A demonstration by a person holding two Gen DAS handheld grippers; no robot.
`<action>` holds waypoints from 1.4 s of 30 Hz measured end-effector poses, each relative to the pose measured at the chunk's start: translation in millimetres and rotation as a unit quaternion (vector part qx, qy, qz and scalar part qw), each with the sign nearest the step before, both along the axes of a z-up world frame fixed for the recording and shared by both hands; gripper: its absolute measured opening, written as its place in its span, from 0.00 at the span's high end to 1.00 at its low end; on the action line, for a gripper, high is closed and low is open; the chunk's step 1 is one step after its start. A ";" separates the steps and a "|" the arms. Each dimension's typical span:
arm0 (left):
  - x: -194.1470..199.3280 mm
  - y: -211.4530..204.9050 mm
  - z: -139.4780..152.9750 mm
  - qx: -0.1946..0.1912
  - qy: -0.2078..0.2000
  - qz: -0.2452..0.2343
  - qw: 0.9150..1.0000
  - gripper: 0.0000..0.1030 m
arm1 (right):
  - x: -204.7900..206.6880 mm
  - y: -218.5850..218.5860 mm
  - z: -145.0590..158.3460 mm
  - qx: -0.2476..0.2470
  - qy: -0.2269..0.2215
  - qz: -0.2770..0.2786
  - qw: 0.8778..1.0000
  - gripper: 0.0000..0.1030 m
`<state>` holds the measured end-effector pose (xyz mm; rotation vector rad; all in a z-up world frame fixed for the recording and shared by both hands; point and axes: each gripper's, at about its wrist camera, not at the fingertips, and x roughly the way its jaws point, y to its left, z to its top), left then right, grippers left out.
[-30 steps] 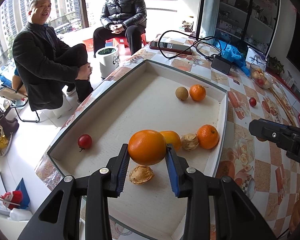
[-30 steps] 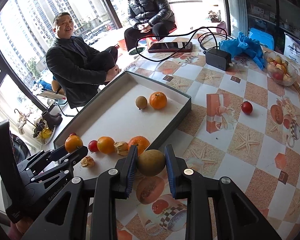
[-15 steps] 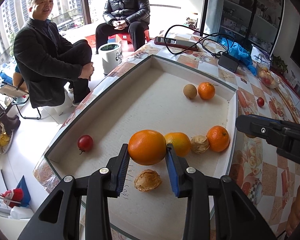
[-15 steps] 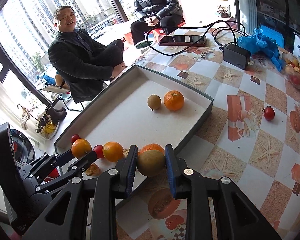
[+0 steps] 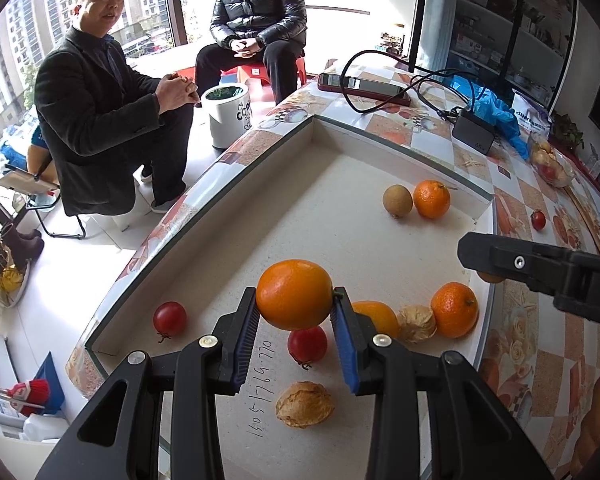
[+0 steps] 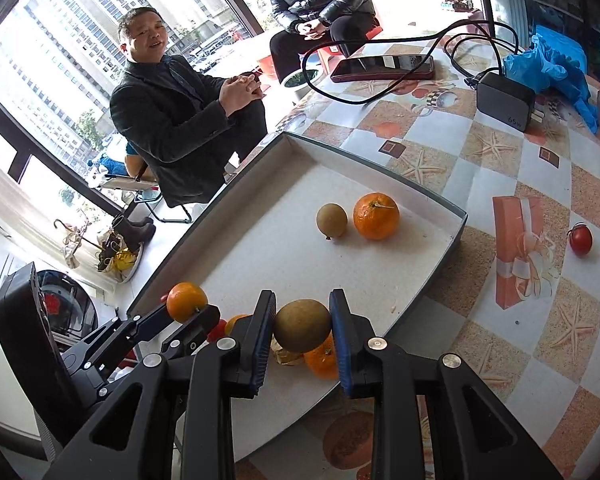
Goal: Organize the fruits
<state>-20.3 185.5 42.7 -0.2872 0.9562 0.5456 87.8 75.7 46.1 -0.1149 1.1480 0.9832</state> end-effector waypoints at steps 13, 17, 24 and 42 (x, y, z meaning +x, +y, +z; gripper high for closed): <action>-6.5 -5.0 10.1 0.019 -0.026 -0.012 0.999 0.13 | -7.6 9.0 -1.8 -0.048 -0.029 0.017 0.998 0.72; -9.5 -9.9 15.1 0.002 -0.026 -0.034 0.999 0.00 | -10.3 8.9 9.6 -0.062 -0.049 0.016 0.997 0.04; -13.9 -17.9 19.5 -0.018 -0.007 -0.039 0.999 0.00 | -12.8 1.9 31.6 -0.095 -0.085 0.014 0.992 0.00; -22.7 -41.1 9.5 -0.020 0.078 -0.047 0.996 0.00 | -25.7 -11.1 11.1 -0.161 -0.066 0.024 0.984 0.00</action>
